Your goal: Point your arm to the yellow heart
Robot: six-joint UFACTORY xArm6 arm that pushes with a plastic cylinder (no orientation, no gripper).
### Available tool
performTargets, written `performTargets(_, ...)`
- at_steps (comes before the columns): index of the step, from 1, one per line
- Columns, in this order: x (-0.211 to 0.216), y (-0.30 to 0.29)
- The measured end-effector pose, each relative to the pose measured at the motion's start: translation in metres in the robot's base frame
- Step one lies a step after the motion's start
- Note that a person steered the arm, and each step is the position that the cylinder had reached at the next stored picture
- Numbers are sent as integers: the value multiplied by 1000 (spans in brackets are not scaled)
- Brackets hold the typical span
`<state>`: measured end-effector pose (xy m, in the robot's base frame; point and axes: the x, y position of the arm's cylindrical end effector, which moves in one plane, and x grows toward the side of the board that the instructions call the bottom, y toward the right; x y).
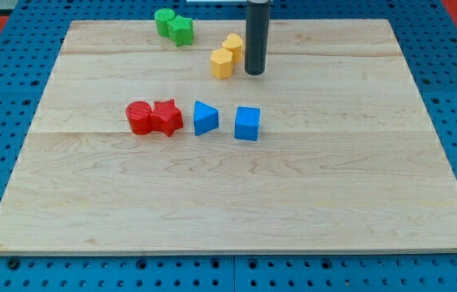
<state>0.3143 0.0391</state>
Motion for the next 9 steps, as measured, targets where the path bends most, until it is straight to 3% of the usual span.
performTargets(5, 0, 16)
performTargets(9, -50, -6)
